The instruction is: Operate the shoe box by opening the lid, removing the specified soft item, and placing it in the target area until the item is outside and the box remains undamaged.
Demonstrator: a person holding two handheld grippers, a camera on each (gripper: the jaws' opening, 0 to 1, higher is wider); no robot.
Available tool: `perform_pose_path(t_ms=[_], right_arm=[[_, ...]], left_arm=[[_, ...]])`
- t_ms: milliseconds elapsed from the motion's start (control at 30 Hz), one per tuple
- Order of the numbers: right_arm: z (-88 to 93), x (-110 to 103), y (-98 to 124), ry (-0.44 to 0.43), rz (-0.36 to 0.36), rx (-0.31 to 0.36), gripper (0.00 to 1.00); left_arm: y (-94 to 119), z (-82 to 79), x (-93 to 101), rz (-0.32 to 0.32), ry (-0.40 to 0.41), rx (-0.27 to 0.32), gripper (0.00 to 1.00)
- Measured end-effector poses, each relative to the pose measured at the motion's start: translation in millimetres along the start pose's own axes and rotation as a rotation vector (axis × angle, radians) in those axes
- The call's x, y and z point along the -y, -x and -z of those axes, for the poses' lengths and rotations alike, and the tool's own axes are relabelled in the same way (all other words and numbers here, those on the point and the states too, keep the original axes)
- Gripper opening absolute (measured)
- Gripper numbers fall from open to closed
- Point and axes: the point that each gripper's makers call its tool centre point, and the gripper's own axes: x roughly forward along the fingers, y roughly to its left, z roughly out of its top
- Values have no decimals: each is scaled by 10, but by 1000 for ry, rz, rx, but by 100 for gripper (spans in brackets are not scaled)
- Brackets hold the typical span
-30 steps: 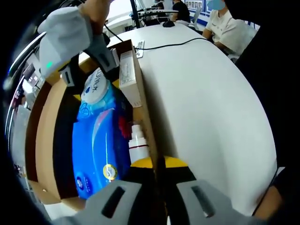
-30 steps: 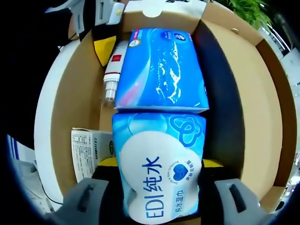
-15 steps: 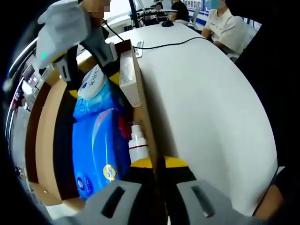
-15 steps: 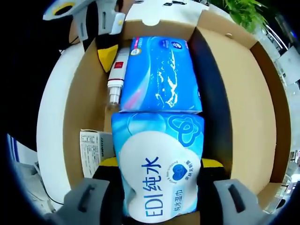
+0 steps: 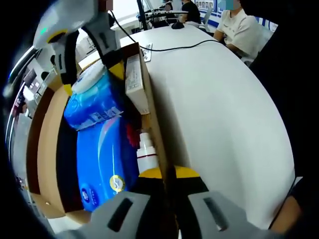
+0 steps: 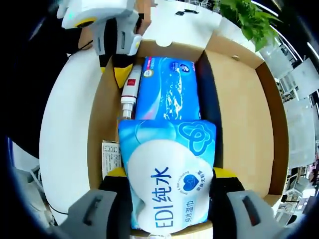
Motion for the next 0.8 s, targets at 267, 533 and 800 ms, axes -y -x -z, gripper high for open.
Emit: perform_pose_path(t_ms=[267, 533, 800], right_arm=[[-13, 42, 157, 10, 29, -4, 62], [15, 5, 355, 1, 56, 18, 61], [91, 0, 575, 7, 95, 16, 61]], left_arm=[[-2, 7, -16, 1, 2, 2, 4], [-7, 17, -63, 1, -3, 3, 4], [-17, 19, -91, 0, -3, 0, 4]])
